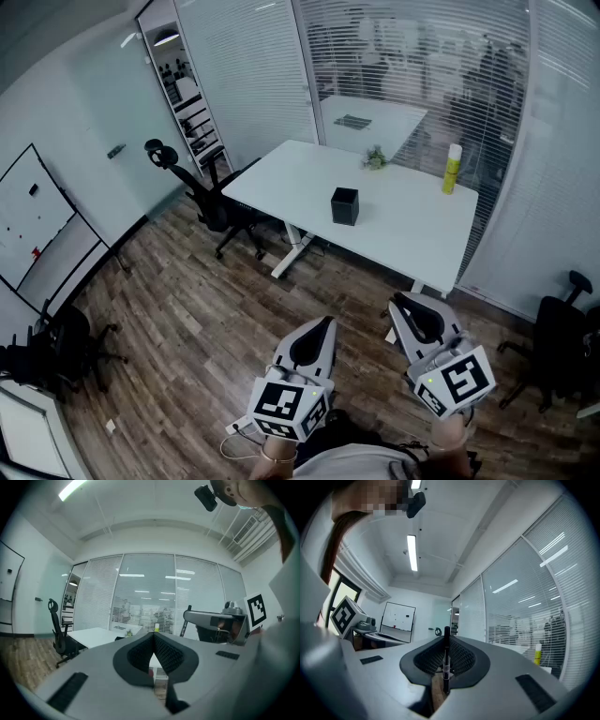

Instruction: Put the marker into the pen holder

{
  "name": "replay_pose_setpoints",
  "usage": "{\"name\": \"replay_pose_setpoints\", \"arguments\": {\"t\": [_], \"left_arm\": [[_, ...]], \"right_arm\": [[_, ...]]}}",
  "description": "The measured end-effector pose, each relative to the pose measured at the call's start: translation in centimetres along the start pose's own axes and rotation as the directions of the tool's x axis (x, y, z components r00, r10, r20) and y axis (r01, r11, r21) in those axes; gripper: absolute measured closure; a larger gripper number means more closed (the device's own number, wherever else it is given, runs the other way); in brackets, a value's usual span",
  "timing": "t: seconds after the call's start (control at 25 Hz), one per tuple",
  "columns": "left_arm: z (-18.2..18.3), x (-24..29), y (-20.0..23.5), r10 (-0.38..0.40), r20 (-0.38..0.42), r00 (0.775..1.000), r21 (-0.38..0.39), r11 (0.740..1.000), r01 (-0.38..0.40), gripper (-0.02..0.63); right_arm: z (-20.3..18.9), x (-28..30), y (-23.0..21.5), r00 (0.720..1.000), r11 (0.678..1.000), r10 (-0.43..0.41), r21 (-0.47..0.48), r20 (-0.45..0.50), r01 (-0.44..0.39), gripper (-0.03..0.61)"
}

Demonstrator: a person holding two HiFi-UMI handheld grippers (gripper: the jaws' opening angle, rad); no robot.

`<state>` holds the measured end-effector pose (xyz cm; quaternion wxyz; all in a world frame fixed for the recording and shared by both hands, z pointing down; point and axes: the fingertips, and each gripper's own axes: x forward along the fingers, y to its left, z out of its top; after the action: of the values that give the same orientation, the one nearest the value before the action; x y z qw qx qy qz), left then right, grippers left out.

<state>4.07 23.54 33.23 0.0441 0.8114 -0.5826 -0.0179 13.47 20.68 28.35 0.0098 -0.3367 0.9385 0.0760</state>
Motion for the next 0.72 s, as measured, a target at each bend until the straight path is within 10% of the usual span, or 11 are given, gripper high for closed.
{"name": "replay_pose_setpoints", "arguments": {"t": [0.72], "left_arm": [[-0.3,1.7,6.1,-0.103,0.032,0.994,-0.012,0.995,0.104,0.595]], "right_arm": [[-1.2,7.5,1.6,0.999,0.999,-0.034,-0.022,-0.003,0.034,0.523]]}}
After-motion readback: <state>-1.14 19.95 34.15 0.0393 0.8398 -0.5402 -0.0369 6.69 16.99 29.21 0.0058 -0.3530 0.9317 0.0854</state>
